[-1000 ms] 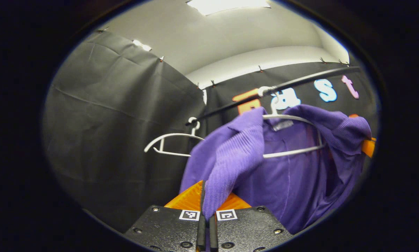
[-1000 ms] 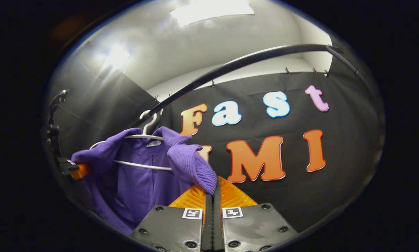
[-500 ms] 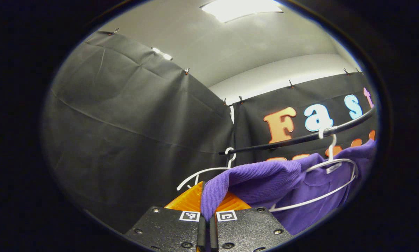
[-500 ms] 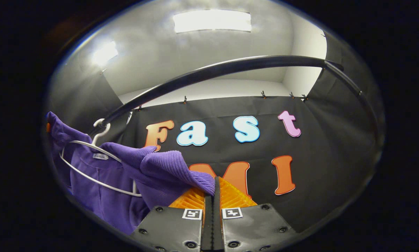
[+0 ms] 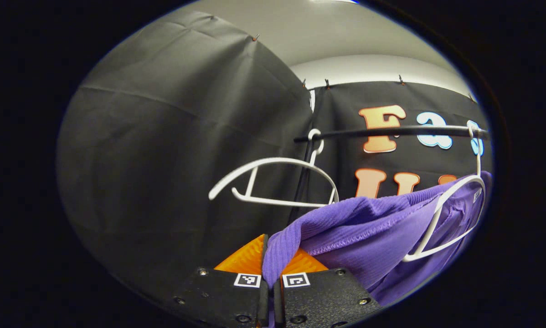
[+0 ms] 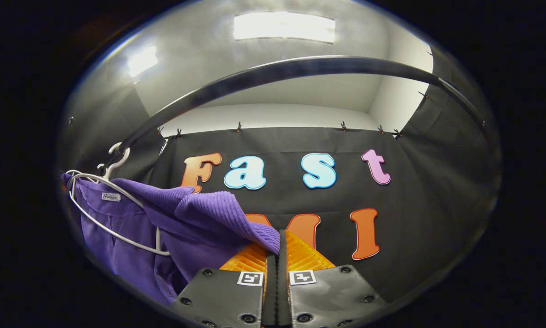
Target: Grasp the clothes on the hanger with both hands and then place them into the laundry hamper below.
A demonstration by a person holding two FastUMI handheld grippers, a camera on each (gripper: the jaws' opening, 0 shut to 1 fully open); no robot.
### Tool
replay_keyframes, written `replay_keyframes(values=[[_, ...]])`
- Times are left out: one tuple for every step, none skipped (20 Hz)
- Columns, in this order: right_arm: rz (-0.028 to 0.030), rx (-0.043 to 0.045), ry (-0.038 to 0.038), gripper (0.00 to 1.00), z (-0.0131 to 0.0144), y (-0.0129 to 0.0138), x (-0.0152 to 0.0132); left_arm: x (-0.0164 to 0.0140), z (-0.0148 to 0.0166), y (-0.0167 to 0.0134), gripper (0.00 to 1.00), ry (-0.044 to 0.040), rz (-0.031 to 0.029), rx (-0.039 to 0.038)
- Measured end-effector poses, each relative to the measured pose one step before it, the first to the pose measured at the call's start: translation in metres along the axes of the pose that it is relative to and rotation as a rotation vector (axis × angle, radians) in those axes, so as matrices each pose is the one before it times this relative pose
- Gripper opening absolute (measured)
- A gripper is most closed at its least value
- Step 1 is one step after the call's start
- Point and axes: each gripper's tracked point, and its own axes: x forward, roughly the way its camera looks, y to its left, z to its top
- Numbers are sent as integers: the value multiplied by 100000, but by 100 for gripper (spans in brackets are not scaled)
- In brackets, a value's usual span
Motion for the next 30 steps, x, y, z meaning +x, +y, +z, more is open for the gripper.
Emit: replay_keyframes(values=[[55, -1110, 99, 7, -14, -31, 25, 235, -1335, -255, 5, 1571, -604, 1069], [184, -865, 460, 7, -142, 94, 30, 177, -1305, -260, 5, 1944, -1032, 1947], [55, -915, 413, 7, -80, -2, -36, -533, -1499, -386, 5, 2085, -1265, 2191], [-62, -952, 9, 7, -91, -49, 40, -217, -1360, -640, 5, 1620, -1399, 1675], [-184, -884, 14, 7, -55, -101, -58, -133, -982, -589, 5, 1537, -1259, 1547], [-306, -754, -223, 7, -94, -24, 46, -64, -848, -613, 5, 874, -1147, 2006], [-231, -460, -223, 7, -99, -28, 91, 238, -1030, -682, 5, 1276, -1156, 2366], [73, 70, -216, 7, -3, 14, 106, 235, -981, -671, 5, 1383, -1366, 2008], [98, 331, -28, 7, 65, 82, -15, 426, -1138, -789, 5, 1751, -1777, 821], [33, 202, -441, 7, 202, 22, -14, 414, -1117, -758, 5, 2852, -2071, -1232], [46, -93, -625, 7, 297, 3, -8, 60, -1246, -579, 5, 3569, -2315, -3325], [134, -278, -792, 7, 253, 77, -11, 227, -966, -280, 5, 3716, -1448, -4640], [-2, -272, -763, 7, 294, 13, -58, 359, -448, -183, 5, 1697, -556, -3010], [85, -89, -210, 7, 12, -29, -68, 432, -116, 40, 5, -1204, 921, 947], [121, 230, 628, 7, -220, 45, 115, 927, -1304, 492, 5, 3256, 2261, 3672], [834, 748, 1133, 7, -355, 208, 88, -2174, -1796, 166, 5, 6620, -988, 1203], [785, 525, 624, 7, -304, 210, 146, 718, -3049, 183, 4, 6628, 1471, -290], [-132, -349, 32, 7, -155, 85, 50, -511, -1316, 198, 5, -236, 698, 360], [-929, -677, -367, 7, -20, -309, -19, 739, -398, 216, 4, -2199, 1048, 254], [-1898, -575, -41, 7, -325, -588, 399, -205, -997, 286, 4, 182, 598, -326], [-1692, 172, 1241, 7, -912, -607, 963, -722, -1111, 57, 5, 535, -75, -2131], [-1420, 922, 1524, 7, -897, -632, 782, -628, -943, -182, 5, 105, -917, -3030], [-1284, 1302, 1609, 7, -750, -632, 290, -400, -647, 24, 5, -122, -889, -2772], [-201, 1172, 1638, 7, -802, -320, 151, -760, -587, 84, 5, 13, -1549, -1930], [19, 401, 845, 7, -738, -248, 4, -1227, -402, 461, 5, -423, -1017, -429], [-396, -1130, -591, 7, -387, -507, -368, -1103, -143, 493, 5, -1240, 378, 1309], [-46, -2247, -533, 7, -677, -373, -114, -906, -42, 396, 5, -1638, 631, 2087], [674, -2325, -904, 7, -323, -176, -93, -878, 131, 112, 5, -773, 537, 1252], [1208, -1624, -329, 7, -191, 49, -224, -686, -93, -403, 4, -677, -177, 529], [1436, -1177, 409, 7, -243, 278, -436, -836, 38, 31, 5, -382, 66, 381]])
